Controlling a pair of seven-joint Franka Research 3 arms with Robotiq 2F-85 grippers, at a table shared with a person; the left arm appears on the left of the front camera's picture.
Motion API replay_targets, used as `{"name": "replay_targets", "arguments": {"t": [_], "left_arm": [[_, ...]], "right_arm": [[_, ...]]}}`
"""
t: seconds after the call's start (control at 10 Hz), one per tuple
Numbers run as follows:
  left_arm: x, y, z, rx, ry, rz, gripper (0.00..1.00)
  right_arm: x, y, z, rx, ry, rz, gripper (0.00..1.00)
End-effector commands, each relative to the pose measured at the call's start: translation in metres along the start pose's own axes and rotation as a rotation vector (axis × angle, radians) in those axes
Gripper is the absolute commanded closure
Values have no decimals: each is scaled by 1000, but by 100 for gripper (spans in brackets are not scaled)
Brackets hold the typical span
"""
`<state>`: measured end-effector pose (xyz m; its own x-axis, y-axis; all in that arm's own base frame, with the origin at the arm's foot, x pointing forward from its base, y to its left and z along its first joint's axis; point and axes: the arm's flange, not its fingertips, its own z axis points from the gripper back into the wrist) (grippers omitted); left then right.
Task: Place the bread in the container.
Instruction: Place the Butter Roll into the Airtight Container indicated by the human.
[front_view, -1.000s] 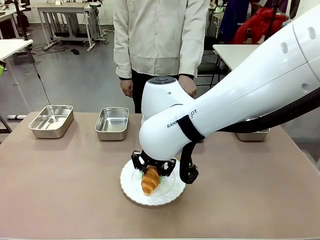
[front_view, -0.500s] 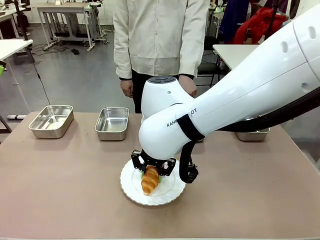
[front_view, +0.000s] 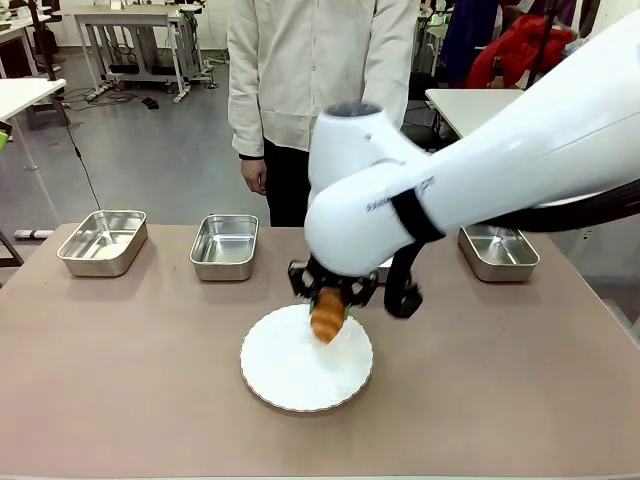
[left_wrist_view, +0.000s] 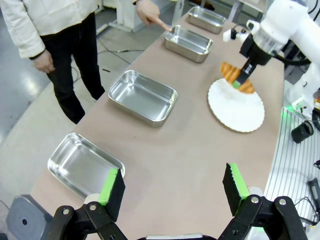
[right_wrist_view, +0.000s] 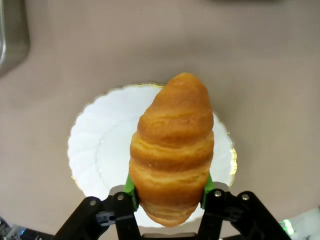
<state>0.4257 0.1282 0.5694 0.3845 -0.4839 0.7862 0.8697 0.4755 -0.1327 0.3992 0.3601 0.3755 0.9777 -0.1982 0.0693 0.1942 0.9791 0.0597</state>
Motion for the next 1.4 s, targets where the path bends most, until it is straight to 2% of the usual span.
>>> {"name": "replay_targets", "arguments": {"t": [0.0, 0.2, 0.5, 0.6, 0.9, 1.3], "left_arm": [[1, -2, 1, -9, -21, -15, 0], [1, -2, 1, -9, -21, -15, 0], [1, -2, 1, -9, -21, -15, 0], [1, -2, 1, -9, -21, -15, 0], [1, -2, 1, -9, -21, -15, 0], [1, -2, 1, -9, -21, -15, 0]], "right_arm": [[21, -24, 47, -4, -53, 114, 45], [55, -44, 84, 12, -38, 194, 45], [120, -71, 103, 33, -14, 264, 45], [143, -76, 100, 48, 7, 238, 45], [198, -80, 66, 73, 52, 297, 45], [232, -78, 19, 81, 92, 346, 45]]}}
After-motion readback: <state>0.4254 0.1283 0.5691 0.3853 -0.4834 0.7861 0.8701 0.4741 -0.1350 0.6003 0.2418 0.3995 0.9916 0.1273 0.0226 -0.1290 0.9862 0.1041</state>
